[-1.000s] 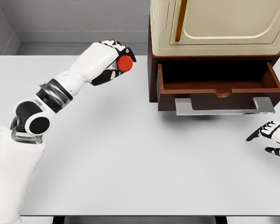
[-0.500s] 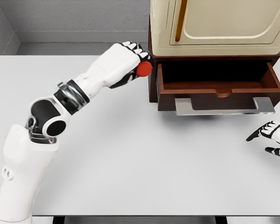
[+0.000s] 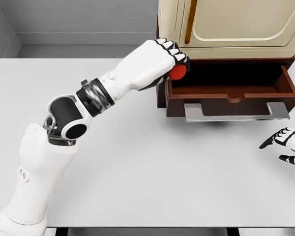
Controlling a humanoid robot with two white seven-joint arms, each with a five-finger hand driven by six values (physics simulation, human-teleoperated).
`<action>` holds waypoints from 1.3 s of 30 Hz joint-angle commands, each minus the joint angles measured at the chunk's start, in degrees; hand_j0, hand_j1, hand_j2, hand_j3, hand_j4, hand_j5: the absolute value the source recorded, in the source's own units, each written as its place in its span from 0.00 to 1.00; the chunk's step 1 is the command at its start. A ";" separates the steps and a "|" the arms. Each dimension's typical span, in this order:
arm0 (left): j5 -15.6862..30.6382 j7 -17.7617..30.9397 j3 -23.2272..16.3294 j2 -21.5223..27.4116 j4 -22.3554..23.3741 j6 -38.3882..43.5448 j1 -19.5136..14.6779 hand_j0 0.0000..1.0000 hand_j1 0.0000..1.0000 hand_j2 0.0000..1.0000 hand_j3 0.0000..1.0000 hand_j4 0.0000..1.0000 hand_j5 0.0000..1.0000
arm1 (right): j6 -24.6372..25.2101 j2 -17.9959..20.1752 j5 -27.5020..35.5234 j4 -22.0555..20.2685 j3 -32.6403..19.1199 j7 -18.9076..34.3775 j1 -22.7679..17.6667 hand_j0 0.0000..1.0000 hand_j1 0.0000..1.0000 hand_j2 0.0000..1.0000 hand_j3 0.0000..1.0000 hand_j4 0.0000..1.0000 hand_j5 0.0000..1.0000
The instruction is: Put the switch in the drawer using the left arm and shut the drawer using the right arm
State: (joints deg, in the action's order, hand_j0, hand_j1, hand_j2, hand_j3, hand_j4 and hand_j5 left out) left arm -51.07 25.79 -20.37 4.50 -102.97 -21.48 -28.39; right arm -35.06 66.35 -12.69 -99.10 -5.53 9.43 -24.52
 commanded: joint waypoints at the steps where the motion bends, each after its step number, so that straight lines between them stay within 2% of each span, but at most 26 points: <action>1: -2.27 -0.04 -1.77 -1.68 0.40 0.39 -0.18 0.40 0.40 0.40 0.40 0.40 0.40 | 0.06 0.09 0.38 -0.04 -0.01 -0.02 0.00 0.67 0.67 0.67 0.67 0.67 0.67; 3: -2.45 -0.04 -2.21 -2.21 0.75 0.48 -1.06 0.40 0.40 0.40 0.40 0.40 0.40 | 0.06 0.09 0.38 -0.04 -0.01 -0.02 0.00 0.67 0.67 0.67 0.67 0.67 0.67; 9: -7.02 -0.04 -5.11 -4.50 4.35 2.06 -3.43 0.39 0.39 0.39 0.39 0.39 0.39 | 0.06 0.09 0.38 -0.04 -0.01 -0.02 0.00 0.67 0.67 0.67 0.67 0.67 0.67; 19: -7.55 -0.04 -7.84 -4.50 9.45 2.06 -7.30 0.39 0.39 0.39 0.39 0.39 0.39 | 0.06 0.09 0.38 0.05 -0.01 -0.02 0.00 0.67 0.67 0.67 0.67 0.67 0.67; 23: -9.92 -0.04 -9.42 -4.50 9.98 2.06 -8.18 0.39 0.39 0.39 0.39 0.39 0.39 | 0.06 0.09 0.38 -0.04 -0.01 -0.02 0.00 0.67 0.67 0.67 0.67 0.67 0.67; 34: -11.06 0.05 -11.00 -4.50 9.98 2.06 -8.88 0.40 0.40 0.40 0.40 0.40 0.40 | 0.06 0.09 0.38 -0.04 -0.01 -0.02 0.00 0.67 0.67 0.67 0.67 0.67 0.67; 35: -10.98 0.05 -11.09 -4.50 9.80 1.89 -8.88 0.49 0.49 0.49 0.49 0.49 0.49 | 0.06 0.09 0.38 -0.04 -0.01 -0.02 0.00 0.67 0.67 0.67 0.67 0.67 0.67; 37: -11.06 0.05 -11.35 -4.50 9.89 1.80 -8.88 0.82 0.82 0.82 0.82 0.82 0.82 | 0.06 0.09 0.38 -0.04 -0.01 -0.02 0.00 0.67 0.67 0.67 0.67 0.67 0.67; 39: -11.06 0.05 -11.35 -4.50 9.80 1.62 -8.88 0.85 0.85 0.85 0.85 0.85 0.85 | 0.06 0.09 0.38 -0.04 -0.01 -0.02 0.00 0.67 0.67 0.67 0.67 0.67 0.67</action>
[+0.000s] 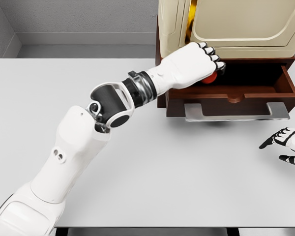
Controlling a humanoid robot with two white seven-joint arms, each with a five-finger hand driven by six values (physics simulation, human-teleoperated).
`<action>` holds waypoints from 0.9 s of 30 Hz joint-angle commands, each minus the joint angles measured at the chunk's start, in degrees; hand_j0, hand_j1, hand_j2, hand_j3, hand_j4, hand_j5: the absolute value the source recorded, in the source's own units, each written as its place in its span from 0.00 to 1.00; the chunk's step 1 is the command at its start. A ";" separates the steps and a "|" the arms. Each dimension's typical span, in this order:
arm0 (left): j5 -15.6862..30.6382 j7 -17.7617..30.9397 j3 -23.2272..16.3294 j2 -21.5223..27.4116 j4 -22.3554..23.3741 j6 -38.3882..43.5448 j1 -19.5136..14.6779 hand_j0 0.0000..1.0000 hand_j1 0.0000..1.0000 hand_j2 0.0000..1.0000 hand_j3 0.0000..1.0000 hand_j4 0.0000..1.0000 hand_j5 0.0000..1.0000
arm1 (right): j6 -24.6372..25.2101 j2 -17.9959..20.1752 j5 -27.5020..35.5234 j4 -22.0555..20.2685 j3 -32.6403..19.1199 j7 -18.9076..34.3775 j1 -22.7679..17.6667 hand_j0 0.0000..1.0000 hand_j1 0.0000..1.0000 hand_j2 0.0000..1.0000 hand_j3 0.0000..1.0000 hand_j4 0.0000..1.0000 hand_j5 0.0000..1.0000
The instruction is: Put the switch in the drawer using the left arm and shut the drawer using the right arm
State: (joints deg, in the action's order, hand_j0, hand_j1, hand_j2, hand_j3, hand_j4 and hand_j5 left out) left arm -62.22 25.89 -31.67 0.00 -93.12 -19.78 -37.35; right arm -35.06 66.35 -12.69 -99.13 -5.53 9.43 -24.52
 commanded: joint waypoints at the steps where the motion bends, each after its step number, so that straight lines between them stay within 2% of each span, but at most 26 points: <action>1: 0.09 -0.05 -0.06 0.00 -0.04 -0.08 0.09 0.85 0.85 0.85 0.85 0.85 0.85 | 0.06 0.09 0.38 -0.10 -0.01 -0.02 0.00 0.67 0.67 0.67 0.67 0.67 0.67; 3: 0.09 -0.05 -0.06 0.00 -0.04 -0.17 0.00 0.85 0.85 0.85 0.85 0.85 0.85 | 0.06 0.09 0.47 -0.19 -0.01 -0.02 0.00 0.67 0.67 0.67 0.67 0.67 0.67; 5: 0.09 -0.05 -0.06 0.00 -0.04 -0.08 0.00 0.90 0.90 0.90 0.90 0.90 0.90 | 0.06 0.09 0.47 -0.19 -0.01 -0.02 0.00 0.67 0.67 0.67 0.67 0.67 0.67; 15: -0.53 -0.05 -0.06 0.00 -0.92 -0.08 0.00 0.90 0.90 0.90 0.90 0.90 0.90 | 0.06 0.09 0.56 -0.28 -0.01 -0.02 0.00 0.67 0.67 0.67 0.67 0.67 0.67; 16: 0.00 -0.05 0.03 0.00 -2.33 -0.08 0.00 0.92 0.92 0.92 0.92 0.92 0.92 | 0.06 0.09 0.56 -0.36 -0.01 -0.02 0.00 0.67 0.67 0.67 0.67 0.67 0.67; 17: 0.52 -0.13 0.20 0.00 -4.35 -0.26 0.09 0.99 0.99 0.99 0.99 0.99 0.99 | 0.06 0.09 0.65 -0.54 -0.01 -0.02 0.00 0.67 0.67 0.67 0.67 0.67 0.67; 19: 4.91 -0.13 0.47 0.00 -9.96 -0.35 0.53 1.00 1.00 1.00 1.00 1.00 1.00 | 0.06 0.01 0.65 -0.63 -0.01 -0.02 0.00 0.67 0.67 0.67 0.67 0.67 0.67; 21: 11.85 -0.22 1.52 3.87 -10.15 -6.40 0.61 1.00 1.00 1.00 1.00 1.00 1.00 | 0.06 0.00 0.73 -0.63 -0.10 -0.02 0.00 0.67 0.67 0.67 0.67 0.67 0.67; 22: 15.46 -0.22 4.51 5.80 -10.15 -12.46 0.44 1.00 1.00 1.00 1.00 1.00 1.00 | 0.06 -0.08 0.73 -0.63 -0.10 -0.11 0.09 0.67 0.67 0.67 0.67 0.67 0.67; 23: 19.41 -0.22 7.14 8.26 -10.15 -15.22 0.70 1.00 1.00 1.00 1.00 1.00 1.00 | 0.06 -0.08 0.73 -0.63 -0.10 -0.02 0.09 0.67 0.67 0.67 0.67 0.67 0.67; 25: 30.57 -0.22 10.48 16.07 -10.15 -15.22 1.05 1.00 1.00 1.00 1.00 1.00 1.00 | 0.06 -0.17 0.82 -0.63 -0.10 -0.11 0.09 0.67 0.67 0.67 0.67 0.67 0.67; 26: 39.45 -0.22 12.94 23.81 -10.15 -15.22 2.55 1.00 1.00 1.00 1.00 1.00 1.00 | 0.06 -0.35 0.82 -0.54 -0.10 -0.11 0.35 0.67 0.67 0.67 0.67 0.67 0.67; 27: 44.46 -0.22 16.63 28.03 -10.15 -15.22 4.56 1.00 1.00 1.00 1.00 1.00 1.00 | 0.06 -0.43 0.82 -0.54 -0.10 -0.11 0.79 0.67 0.67 0.67 0.67 0.67 0.67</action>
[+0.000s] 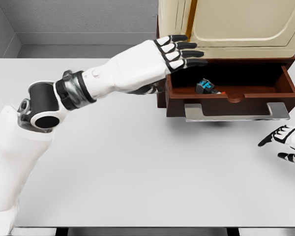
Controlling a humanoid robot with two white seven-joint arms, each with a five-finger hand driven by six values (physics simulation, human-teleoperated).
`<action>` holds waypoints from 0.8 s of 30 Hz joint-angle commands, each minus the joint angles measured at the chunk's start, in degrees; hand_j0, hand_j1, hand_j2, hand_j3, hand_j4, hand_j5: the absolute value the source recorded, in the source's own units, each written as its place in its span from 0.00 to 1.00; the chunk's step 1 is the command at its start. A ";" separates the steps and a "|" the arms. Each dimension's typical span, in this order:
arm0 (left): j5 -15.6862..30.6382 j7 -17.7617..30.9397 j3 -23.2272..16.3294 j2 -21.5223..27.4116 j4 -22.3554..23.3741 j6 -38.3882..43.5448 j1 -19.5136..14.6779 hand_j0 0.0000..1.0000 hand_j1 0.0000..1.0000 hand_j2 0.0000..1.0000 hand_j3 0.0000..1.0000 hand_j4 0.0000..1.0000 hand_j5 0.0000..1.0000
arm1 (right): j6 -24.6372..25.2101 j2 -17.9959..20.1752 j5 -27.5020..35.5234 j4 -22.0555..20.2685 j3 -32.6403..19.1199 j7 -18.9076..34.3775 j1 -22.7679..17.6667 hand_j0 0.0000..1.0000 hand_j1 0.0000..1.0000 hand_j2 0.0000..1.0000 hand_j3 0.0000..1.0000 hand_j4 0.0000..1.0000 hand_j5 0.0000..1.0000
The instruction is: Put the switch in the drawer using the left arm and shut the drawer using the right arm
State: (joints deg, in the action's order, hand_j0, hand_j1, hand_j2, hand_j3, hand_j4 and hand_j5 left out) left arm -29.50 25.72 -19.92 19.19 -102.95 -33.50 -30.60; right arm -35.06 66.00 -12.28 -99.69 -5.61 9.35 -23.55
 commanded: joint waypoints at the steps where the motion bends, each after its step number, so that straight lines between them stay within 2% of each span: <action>1: 16.22 -0.06 8.92 11.92 -0.32 -1.50 0.53 1.00 1.00 1.00 1.00 1.00 1.00 | 0.06 -0.08 0.59 0.02 -0.01 -0.04 0.08 0.67 0.67 0.67 0.67 0.67 0.67; 3: 22.99 -0.06 14.20 17.90 -0.24 -1.50 5.80 1.00 1.00 1.00 1.00 1.00 1.00 | 0.06 -0.08 0.76 0.11 -0.01 -0.04 0.43 0.67 0.67 0.67 0.67 0.67 0.67; 5: 28.44 -0.06 20.09 24.40 1.34 -1.50 14.59 1.00 1.00 1.00 1.00 1.00 1.00 | 0.06 0.00 0.85 0.11 0.16 -0.04 2.02 0.66 0.66 0.66 0.66 0.66 0.66; 6: 28.01 0.12 20.45 25.73 2.84 -1.50 17.41 1.00 1.00 1.00 1.00 1.00 1.00 | 0.06 -0.08 0.85 0.11 0.07 -0.04 2.02 0.66 0.66 0.66 0.66 0.66 0.66; 8: 27.66 0.30 21.15 25.37 8.98 -1.50 19.61 1.00 1.00 1.00 1.00 1.00 1.00 | 0.06 -0.08 0.85 0.20 0.07 -0.13 2.63 0.66 0.66 0.66 0.66 0.66 0.66; 10: 26.78 0.38 20.80 24.59 15.93 -1.50 23.30 1.00 1.00 1.00 1.00 1.00 1.00 | 0.06 -0.08 1.29 0.37 0.16 -0.04 2.63 0.66 0.66 0.66 0.66 0.66 0.66; 11: 25.64 2.31 20.36 23.36 19.71 -1.50 23.83 1.00 1.00 1.00 1.00 1.00 1.00 | 0.06 -0.17 1.29 0.55 0.16 -0.04 2.63 0.66 0.66 0.66 0.66 0.66 0.66; 12: 24.84 7.58 20.45 22.13 22.00 -1.50 23.83 1.00 1.00 1.00 1.00 1.00 1.00 | 0.06 -0.35 1.29 0.64 0.16 -0.21 2.63 0.66 0.66 0.66 0.66 0.66 0.66; 13: 25.02 9.28 20.45 19.76 22.18 -1.50 23.83 1.00 1.00 1.00 1.00 1.00 1.00 | 0.06 -0.35 1.29 0.64 0.16 -0.39 2.63 0.66 0.66 0.66 0.66 0.66 0.66; 14: 25.02 9.28 20.62 16.68 22.18 -1.50 23.92 1.00 1.00 1.00 1.00 1.00 1.00 | 0.06 -0.43 1.29 0.64 0.16 -0.39 2.72 0.66 0.66 0.66 0.66 0.66 0.66; 15: 25.55 9.28 20.71 15.62 21.91 -1.50 23.92 1.00 1.00 1.00 1.00 1.00 1.00 | 0.06 -0.61 1.29 0.64 0.34 -0.39 3.42 0.66 0.66 0.66 0.66 0.66 0.66; 21: 25.46 9.28 22.20 15.62 22.18 -1.50 24.62 1.00 1.00 1.00 1.00 1.00 1.00 | 0.06 -0.70 1.29 0.72 0.43 -0.48 3.86 0.65 0.65 0.65 0.65 0.65 0.65; 24: 25.37 9.28 25.02 15.62 24.81 -1.50 25.67 1.00 1.00 1.00 1.00 1.00 1.00 | 0.06 0.00 1.29 1.95 0.25 -0.39 3.95 0.58 0.58 0.58 0.58 0.58 0.58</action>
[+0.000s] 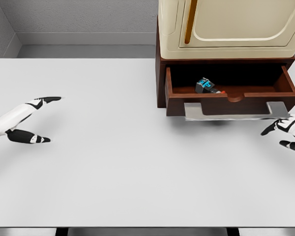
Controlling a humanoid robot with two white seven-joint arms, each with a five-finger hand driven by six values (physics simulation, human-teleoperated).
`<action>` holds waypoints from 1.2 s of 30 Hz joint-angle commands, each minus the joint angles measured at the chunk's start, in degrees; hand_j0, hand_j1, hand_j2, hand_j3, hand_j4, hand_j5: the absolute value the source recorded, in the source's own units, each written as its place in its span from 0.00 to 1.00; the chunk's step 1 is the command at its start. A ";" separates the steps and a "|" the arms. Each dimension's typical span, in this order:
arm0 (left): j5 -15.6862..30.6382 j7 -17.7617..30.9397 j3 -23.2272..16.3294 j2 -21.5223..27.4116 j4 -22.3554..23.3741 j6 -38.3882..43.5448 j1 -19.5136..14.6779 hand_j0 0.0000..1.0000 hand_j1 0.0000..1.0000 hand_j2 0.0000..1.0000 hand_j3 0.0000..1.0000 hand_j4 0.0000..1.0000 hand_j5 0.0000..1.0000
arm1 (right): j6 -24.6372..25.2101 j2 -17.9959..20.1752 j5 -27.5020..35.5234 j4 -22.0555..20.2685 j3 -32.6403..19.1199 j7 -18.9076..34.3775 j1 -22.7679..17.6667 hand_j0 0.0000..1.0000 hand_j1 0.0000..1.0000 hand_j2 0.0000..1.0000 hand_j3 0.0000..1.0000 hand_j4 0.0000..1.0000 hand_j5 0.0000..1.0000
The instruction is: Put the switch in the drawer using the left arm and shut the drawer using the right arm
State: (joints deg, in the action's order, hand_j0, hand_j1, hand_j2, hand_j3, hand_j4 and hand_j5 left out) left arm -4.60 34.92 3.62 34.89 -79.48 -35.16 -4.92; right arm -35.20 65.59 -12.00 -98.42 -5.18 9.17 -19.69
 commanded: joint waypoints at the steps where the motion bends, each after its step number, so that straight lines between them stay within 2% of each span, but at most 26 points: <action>1: 0.47 0.08 1.47 -0.09 1.35 0.16 0.00 1.00 1.00 1.00 1.00 1.00 1.00 | 0.20 0.41 1.02 0.68 -0.27 -0.30 0.00 0.57 0.57 0.57 0.57 0.57 0.57; 3: 0.29 0.08 1.47 -0.09 1.35 0.16 0.09 1.00 1.00 1.00 1.00 1.00 1.00 | 0.20 0.77 1.02 0.77 -0.27 -0.21 -0.62 0.53 0.53 0.53 0.53 0.53 0.53; 7: 0.21 0.08 1.47 -0.17 1.35 0.16 0.18 1.00 1.00 1.00 1.00 1.00 1.00 | 0.20 1.91 1.02 2.26 -0.18 -0.30 -0.97 0.53 0.53 0.53 0.53 0.53 0.53; 11: 0.21 0.08 1.47 -0.17 1.26 0.16 0.61 1.00 1.00 1.00 1.00 1.00 1.00 | 0.20 2.35 1.19 1.56 -0.18 -0.30 -1.58 0.47 0.47 0.47 0.47 0.47 0.47; 13: 0.21 0.08 1.47 -0.17 0.82 0.16 0.88 1.00 1.00 1.00 1.00 1.00 1.00 | 0.20 2.70 1.28 1.38 -0.18 -0.30 -2.02 0.48 0.48 0.48 0.48 0.48 0.48; 16: 0.12 0.08 1.56 -0.17 1.35 0.16 0.88 1.00 1.00 1.00 1.00 1.00 1.00 | 0.20 2.52 1.37 -1.08 -0.19 -0.30 -2.55 0.49 0.49 0.49 0.49 0.49 0.49; 24: 0.21 0.08 1.56 -0.53 1.17 0.16 1.14 1.00 1.00 1.00 1.00 1.00 1.00 | 0.20 2.70 2.69 -1.60 -0.36 -0.30 -2.55 0.51 0.51 0.51 0.51 0.51 0.51; 26: 0.12 0.08 1.47 -0.53 0.82 0.16 1.14 1.00 1.00 1.00 1.00 1.00 1.00 | 0.20 3.67 2.95 -1.60 -0.45 -0.21 -1.94 0.51 0.51 0.51 0.51 0.51 0.51; 32: 0.12 0.08 2.00 -0.53 1.35 0.16 1.67 1.00 1.00 1.00 1.00 1.00 1.00 | 0.20 3.49 3.74 0.33 -0.10 -0.21 0.88 0.51 0.51 0.51 0.51 0.51 0.51; 36: 0.12 0.08 2.00 -0.53 1.35 0.16 1.76 1.00 1.00 1.00 1.00 1.00 1.00 | 0.20 3.32 3.83 -0.11 0.08 -0.12 2.46 0.51 0.51 0.51 0.51 0.51 0.51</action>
State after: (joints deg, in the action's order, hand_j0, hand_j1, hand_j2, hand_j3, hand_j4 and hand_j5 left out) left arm -5.00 35.02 5.50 34.30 -78.09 -35.16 -3.17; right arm -36.52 68.62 -15.39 -98.70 -4.12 11.21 -16.44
